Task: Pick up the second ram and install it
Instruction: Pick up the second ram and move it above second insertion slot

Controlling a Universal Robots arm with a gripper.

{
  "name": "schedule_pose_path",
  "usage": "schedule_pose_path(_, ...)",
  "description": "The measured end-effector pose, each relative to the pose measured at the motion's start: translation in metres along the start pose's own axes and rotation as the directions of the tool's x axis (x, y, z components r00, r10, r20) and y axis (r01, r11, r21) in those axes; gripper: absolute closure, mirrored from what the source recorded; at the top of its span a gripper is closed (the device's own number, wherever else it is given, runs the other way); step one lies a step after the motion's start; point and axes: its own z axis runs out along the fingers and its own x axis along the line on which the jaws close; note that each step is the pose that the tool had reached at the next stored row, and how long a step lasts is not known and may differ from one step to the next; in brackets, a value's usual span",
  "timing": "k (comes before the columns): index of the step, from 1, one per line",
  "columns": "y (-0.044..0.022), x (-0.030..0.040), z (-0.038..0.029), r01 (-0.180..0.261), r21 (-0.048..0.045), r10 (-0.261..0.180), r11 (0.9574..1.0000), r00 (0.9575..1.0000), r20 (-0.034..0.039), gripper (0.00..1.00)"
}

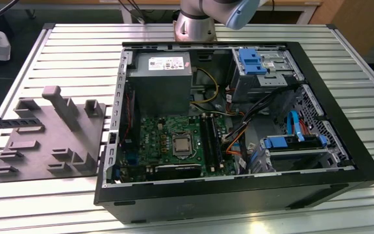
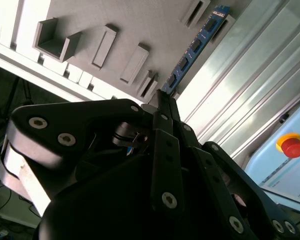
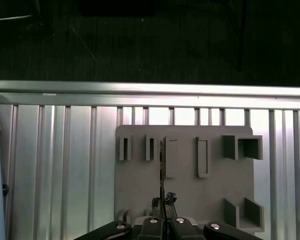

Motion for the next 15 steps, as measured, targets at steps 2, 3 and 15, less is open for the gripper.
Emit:
schedule_pose_path(2,0.0001,-0.0001,-0.0008,0.000,0.0000,0.000,1.0000,1.0000,0.0000,0.88)
schedule_pose_path(3,0.0001,-0.0002,-0.0012,0.000,0.0001,0.000,1.0000,1.0000,0.0001,0.88)
schedule_pose_path(15,0.0003,-0.0008,-0.0056,0.000,0.0001,0.000,1.0000,1.0000,0.0000,0.88)
